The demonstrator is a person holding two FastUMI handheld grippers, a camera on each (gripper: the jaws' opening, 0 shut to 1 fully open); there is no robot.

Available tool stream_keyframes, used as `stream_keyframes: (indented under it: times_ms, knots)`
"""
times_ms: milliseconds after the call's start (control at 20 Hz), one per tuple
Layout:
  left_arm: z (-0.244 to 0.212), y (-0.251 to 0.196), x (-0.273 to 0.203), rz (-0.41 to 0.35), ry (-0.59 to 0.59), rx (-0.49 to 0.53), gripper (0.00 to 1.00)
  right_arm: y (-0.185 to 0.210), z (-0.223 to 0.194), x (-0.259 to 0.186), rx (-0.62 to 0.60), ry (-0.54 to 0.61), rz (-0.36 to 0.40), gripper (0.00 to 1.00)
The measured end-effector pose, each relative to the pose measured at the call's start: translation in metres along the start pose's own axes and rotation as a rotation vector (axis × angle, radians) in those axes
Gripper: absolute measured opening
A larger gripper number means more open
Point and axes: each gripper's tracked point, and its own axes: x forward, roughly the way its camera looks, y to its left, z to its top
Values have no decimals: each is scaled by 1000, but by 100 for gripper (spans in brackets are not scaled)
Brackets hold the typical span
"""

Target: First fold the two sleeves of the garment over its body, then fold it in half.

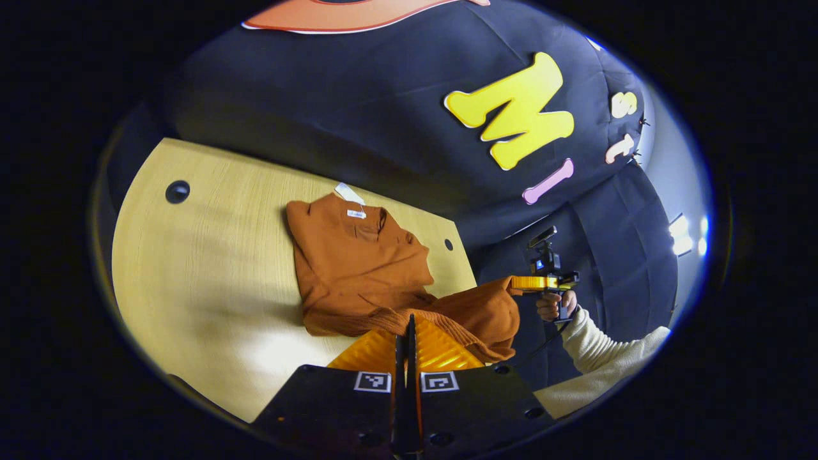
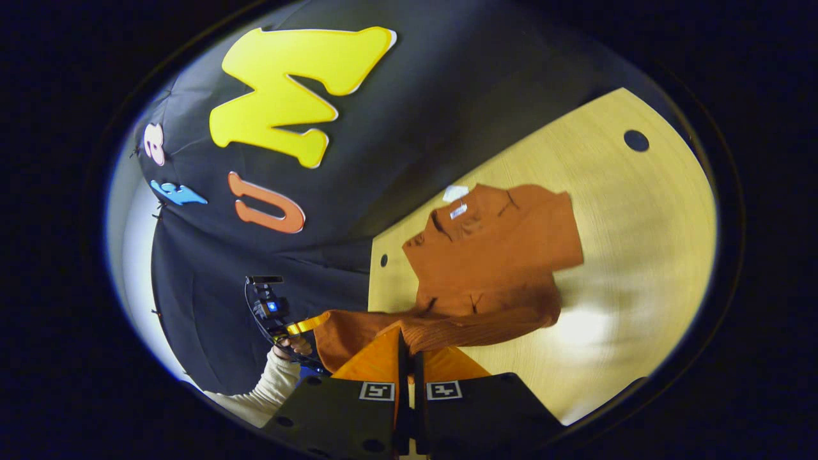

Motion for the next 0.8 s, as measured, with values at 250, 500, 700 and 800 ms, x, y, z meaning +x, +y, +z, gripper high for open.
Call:
stream_keyframes:
  times_ms: [250, 500, 700, 800]
  knots:
    - [48, 65, 47, 83, -58, -27, 3, -19, 64, 45, 60, -78, -27, 4]
    - [56, 106, 111, 102, -51, -147, 3, -63, 121, 109, 234, -194, -21, 3]
    - [66, 166, 134, 102, -143, -316, 3, -110, 154, 137, 372, -291, 5, 3]
    - [62, 186, 136, 67, -208, -452, 3, -130, 164, 137, 451, -342, 52, 4]
